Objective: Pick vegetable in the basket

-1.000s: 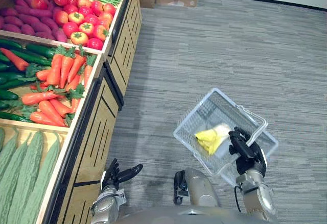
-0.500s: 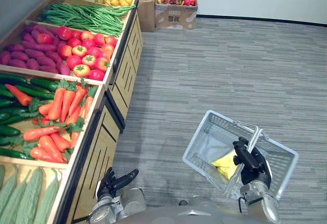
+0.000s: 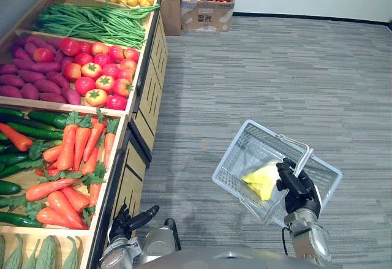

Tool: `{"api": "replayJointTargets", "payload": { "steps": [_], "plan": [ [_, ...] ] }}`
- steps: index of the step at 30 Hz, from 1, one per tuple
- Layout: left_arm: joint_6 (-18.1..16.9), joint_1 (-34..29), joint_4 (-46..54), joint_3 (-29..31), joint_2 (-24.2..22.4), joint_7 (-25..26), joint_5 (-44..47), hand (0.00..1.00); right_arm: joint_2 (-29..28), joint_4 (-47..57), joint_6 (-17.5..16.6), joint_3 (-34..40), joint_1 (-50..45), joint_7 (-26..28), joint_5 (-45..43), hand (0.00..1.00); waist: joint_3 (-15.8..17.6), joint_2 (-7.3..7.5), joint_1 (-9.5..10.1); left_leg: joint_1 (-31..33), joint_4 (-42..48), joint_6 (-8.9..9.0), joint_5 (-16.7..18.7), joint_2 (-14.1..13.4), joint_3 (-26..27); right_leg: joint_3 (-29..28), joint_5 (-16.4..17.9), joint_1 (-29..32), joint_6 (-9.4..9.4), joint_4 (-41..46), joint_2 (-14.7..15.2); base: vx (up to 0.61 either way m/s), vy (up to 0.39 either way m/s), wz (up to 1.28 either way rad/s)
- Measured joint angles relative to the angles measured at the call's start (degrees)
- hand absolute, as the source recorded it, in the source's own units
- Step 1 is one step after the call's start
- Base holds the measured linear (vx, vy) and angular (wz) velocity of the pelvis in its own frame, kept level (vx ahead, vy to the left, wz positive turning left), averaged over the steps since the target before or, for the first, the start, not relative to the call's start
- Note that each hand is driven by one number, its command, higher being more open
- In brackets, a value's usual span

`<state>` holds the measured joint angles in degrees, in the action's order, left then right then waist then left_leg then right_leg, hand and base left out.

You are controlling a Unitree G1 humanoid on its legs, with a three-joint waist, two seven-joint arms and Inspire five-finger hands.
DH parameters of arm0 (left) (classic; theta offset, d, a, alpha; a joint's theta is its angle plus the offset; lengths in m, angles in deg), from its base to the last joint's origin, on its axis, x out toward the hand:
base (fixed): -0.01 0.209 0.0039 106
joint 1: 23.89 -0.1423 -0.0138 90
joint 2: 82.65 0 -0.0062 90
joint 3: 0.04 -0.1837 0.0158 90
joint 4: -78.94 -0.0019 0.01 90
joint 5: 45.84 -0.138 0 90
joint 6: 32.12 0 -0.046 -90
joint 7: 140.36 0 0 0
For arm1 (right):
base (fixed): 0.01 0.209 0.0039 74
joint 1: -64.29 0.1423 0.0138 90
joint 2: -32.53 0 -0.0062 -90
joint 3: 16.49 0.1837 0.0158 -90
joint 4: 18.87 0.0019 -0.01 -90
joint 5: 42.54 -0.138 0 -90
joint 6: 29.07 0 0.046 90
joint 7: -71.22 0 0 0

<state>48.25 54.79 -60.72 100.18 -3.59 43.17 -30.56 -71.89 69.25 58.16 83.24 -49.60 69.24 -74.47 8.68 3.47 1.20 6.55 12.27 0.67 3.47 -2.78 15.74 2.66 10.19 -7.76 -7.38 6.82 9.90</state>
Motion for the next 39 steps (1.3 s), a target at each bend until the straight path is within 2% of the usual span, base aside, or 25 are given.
{"api": "replayJointTargets", "payload": {
  "steps": [4,8,12,14,16,19,20,21,22,23,24,26,27,29,30,32,34,35,36,37,38,39],
  "plan": [
    [-0.09,0.02,0.16,-0.91,0.09,-0.25,0.08,1.00,0.00,-0.98,0.04,-1.73,0.09,0.00,0.24,0.00,-0.25,-0.13,0.15,0.17,-2.63,-0.11,-1.69,0.10,0.45,-0.76,-0.89,1.85,-0.23,0.01,0.08,-0.06,0.024,-0.08],
    [-0.11,0.01,0.21,-0.90,0.55,-1.06,0.16,1.00,-0.14,-1.98,0.14,-3.79,0.92,0.07,2.35,0.00,-0.65,0.55,0.45,1.99,-1.16,0.07,-0.77,-0.15,1.99,-2.13,-1.09,3.90,-0.49,-0.02,0.14,-0.07,0.045,-0.21],
    [-0.08,-0.25,0.31,-0.39,0.78,-1.25,0.17,1.00,-0.10,-2.00,0.20,-3.65,1.40,0.12,2.32,0.00,-0.62,0.58,0.88,5.53,6.31,-0.49,3.70,-2.16,3.71,-3.38,-0.68,5.35,-0.66,-0.40,0.01,-0.08,0.091,-0.30],
    [-0.09,-1.35,2.10,0.06,0.48,-1.63,1.24,1.00,0.08,-2.00,0.20,-3.54,1.74,0.09,2.34,0.00,-0.57,0.77,1.08,7.36,10.54,-0.32,6.18,-3.18,4.50,-4.27,0.37,6.44,-0.16,0.29,-0.35,-0.04,0.112,-0.29],
    [-0.14,-2.00,3.24,0.36,0.12,-2.06,2.82,1.00,0.06,-2.00,0.21,-3.53,1.74,0.06,2.33,0.00,-0.50,0.98,1.41,8.72,13.69,-0.73,8.38,-4.18,4.55,-4.41,1.00,6.70,1.36,0.89,-0.62,0.02,0.114,-0.13],
    [0.53,-1.89,3.51,0.89,0.46,-3.60,3.70,1.00,-0.06,-2.00,1.12,-3.54,1.65,0.00,2.40,0.00,-0.30,1.72,1.33,8.41,17.70,-1.27,12.42,-4.69,3.45,-2.97,4.22,5.32,6.38,4.62,-0.56,0.14,0.082,0.10],
    [0.73,-1.85,3.62,1.01,0.45,-3.74,4.78,1.00,-0.32,-2.00,1.15,-3.64,1.58,0.00,2.39,0.00,-0.19,2.27,1.39,7.81,17.64,-1.15,12.91,-4.64,3.42,-2.71,4.11,5.41,6.24,6.66,-0.64,0.23,0.012,0.12],
    [0.72,-1.66,3.62,1.25,0.41,-3.61,4.79,1.00,-0.36,-2.02,1.19,-3.99,1.43,0.02,2.39,0.00,-0.09,2.29,1.34,6.85,17.62,-1.10,13.25,-4.62,2.89,-1.07,3.00,7.61,4.83,13.30,-0.62,0.25,0.008,0.28],
    [0.89,-1.74,3.42,1.21,0.57,-3.24,4.72,1.00,-0.36,-2.02,1.19,-4.09,0.95,0.14,2.39,0.00,-0.03,2.24,0.59,5.79,17.58,-1.24,13.57,-4.35,1.54,0.17,2.13,9.46,5.35,20.43,-0.72,0.25,0.006,0.45],
    [0.95,-1.85,3.36,1.20,0.63,-3.13,4.71,1.00,-0.36,-2.02,1.20,-4.09,0.78,0.14,2.39,0.00,-0.01,2.27,0.12,5.24,17.57,-1.44,13.80,-4.24,0.89,0.52,1.49,10.28,5.39,23.61,-0.71,0.33,0.009,0.65],
    [1.10,-1.85,3.37,0.80,0.78,-2.86,4.64,1.00,-0.35,-2.02,1.20,-4.09,0.37,0.13,2.37,0.00,0.13,2.36,-0.18,3.61,17.23,-1.39,14.37,-3.91,-0.73,0.62,-1.44,12.42,5.41,30.97,-0.60,0.29,-0.014,0.57],
    [1.11,-1.82,3.34,-0.62,1.03,-2.57,4.57,1.00,-0.32,-2.02,1.20,-4.08,0.00,0.14,2.37,0.00,0.41,2.08,-1.01,0.98,15.78,-1.58,14.89,-3.81,-2.19,0.96,-6.80,14.35,5.31,37.60,-0.45,0.34,-0.034,0.51],
    [1.09,-1.90,3.33,-1.71,1.04,-2.21,4.38,1.00,-0.31,-2.03,1.20,-4.11,-0.16,0.38,2.36,0.00,0.90,1.16,-1.59,-1.35,14.04,-1.94,15.15,-3.66,-3.09,1.25,-5.58,15.66,5.39,41.71,-0.07,0.31,-0.059,0.40],
    [1.03,-1.79,3.28,-3.87,1.48,-2.07,2.34,1.00,-0.31,-2.01,1.20,-4.10,-0.09,0.77,2.36,0.00,1.10,0.83,-1.56,-4.88,11.79,-1.59,15.67,-3.57,-3.57,2.50,1.73,18.77,5.00,42.59,0.00,0.30,-0.087,0.29],
    [1.03,-1.78,3.26,-3.98,1.54,-2.12,2.03,1.00,-0.31,-1.98,1.20,-4.10,-0.06,0.92,2.36,0.00,1.16,0.65,-1.65,-5.81,11.01,-1.44,15.73,-3.58,-3.80,3.16,2.69,19.81,5.11,41.64,-0.03,0.31,-0.111,0.25],
    [1.02,-1.71,2.86,-5.03,1.48,-2.08,2.02,1.00,-0.24,-1.81,1.20,-3.90,0.17,1.05,2.34,0.00,1.57,-0.77,-2.03,-8.87,8.36,-0.72,16.00,-4.57,-4.94,3.90,3.48,23.82,5.03,31.93,-1.27,0.37,-0.193,0.34],
    [1.00,-1.68,2.75,-5.21,1.23,-2.06,1.99,1.00,-0.18,-1.70,1.19,-3.48,1.06,1.16,2.31,0.00,2.40,-2.09,-2.40,-11.28,7.56,1.36,16.72,-6.47,-5.48,2.69,1.43,25.51,2.66,20.63,-3.26,0.43,-0.270,0.29],
    [1.01,-2.12,2.15,-5.17,1.61,-2.06,1.85,1.00,-0.19,-1.74,1.19,-3.59,1.06,1.40,2.32,0.00,2.34,-1.74,-2.49,-13.18,6.70,3.11,17.04,-6.92,-5.74,1.11,-3.88,25.13,2.73,10.91,-4.33,0.45,-0.313,0.26],
    [0.98,-2.65,1.77,-5.01,2.03,-2.06,1.62,1.00,-0.19,-1.70,1.18,-3.64,0.74,1.57,2.32,0.00,1.87,-0.63,-2.59,-14.28,6.23,4.14,17.35,-6.72,-6.04,-0.25,-10.05,24.42,2.38,6.52,-4.23,0.47,-0.344,0.37],
    [1.25,-1.62,-0.72,-4.55,1.21,-1.60,0.25,1.00,1.10,-2.34,1.18,-2.87,0.64,1.38,2.33,0.00,2.00,-3.29,-2.47,-16.14,5.24,6.39,18.45,-8.69,-7.26,0.58,-16.81,23.11,2.95,6.77,-5.98,0.39,-0.287,0.23],
    [1.00,-1.39,-0.88,-4.91,0.48,-1.98,-0.44,1.00,1.86,-2.54,1.40,-2.43,2.16,1.05,2.36,0.00,1.96,-4.33,-2.56,-16.08,4.29,6.43,16.60,-9.67,-7.33,0.07,-14.90,24.09,4.03,8.71,-6.88,0.33,-0.255,0.23],
    [0.72,-1.36,-0.82,-4.88,0.06,-2.21,-0.41,1.00,1.91,-2.30,1.34,-2.29,2.36,1.08,2.37,0.00,1.93,-4.38,-2.93,-16.28,3.46,6.43,15.52,-9.60,-7.59,0.25,-13.27,24.38,4.14,9.66,-6.73,0.26,-0.230,0.12]
  ]
}}
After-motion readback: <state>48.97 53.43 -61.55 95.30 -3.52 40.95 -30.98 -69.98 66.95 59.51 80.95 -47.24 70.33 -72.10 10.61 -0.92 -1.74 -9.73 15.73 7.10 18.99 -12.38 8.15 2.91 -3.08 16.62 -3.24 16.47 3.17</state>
